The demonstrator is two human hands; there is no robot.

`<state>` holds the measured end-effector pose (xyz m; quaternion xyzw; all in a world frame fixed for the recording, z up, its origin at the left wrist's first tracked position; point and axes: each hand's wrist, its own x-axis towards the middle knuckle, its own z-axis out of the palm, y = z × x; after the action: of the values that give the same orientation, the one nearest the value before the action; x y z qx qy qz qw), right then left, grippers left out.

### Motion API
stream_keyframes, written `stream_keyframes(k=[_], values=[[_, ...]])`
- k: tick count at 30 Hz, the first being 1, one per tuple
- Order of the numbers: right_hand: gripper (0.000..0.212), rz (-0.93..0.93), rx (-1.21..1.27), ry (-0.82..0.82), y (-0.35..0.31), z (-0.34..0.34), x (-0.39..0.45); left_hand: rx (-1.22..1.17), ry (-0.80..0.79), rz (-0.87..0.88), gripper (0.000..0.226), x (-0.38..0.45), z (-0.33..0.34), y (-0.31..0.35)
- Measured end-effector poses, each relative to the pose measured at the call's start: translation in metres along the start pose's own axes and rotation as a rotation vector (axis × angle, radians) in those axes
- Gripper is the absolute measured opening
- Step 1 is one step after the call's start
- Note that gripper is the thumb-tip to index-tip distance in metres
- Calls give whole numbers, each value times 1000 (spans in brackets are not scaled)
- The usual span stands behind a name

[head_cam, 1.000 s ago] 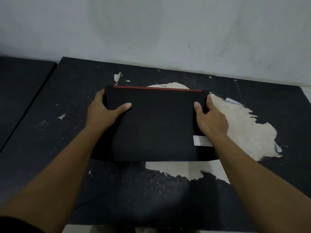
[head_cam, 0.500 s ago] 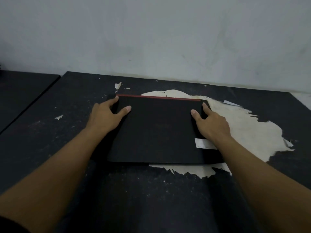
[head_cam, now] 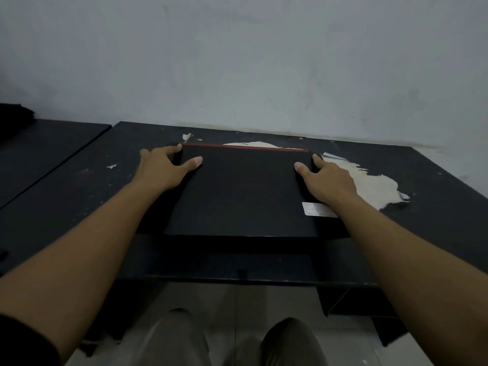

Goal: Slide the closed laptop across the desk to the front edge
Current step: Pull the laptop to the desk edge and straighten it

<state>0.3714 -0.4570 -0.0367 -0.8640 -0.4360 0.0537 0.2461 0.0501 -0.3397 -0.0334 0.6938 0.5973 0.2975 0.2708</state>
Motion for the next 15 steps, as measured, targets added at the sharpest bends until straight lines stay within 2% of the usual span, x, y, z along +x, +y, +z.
stream_keyframes(k=[8,15], values=[[80,-6,14,8,15,-12,-37,-1,-6,4,90,-37,-8,2],[81,29,51,3,38,4,-49,18,-28,-25,95,-44,14,-11]])
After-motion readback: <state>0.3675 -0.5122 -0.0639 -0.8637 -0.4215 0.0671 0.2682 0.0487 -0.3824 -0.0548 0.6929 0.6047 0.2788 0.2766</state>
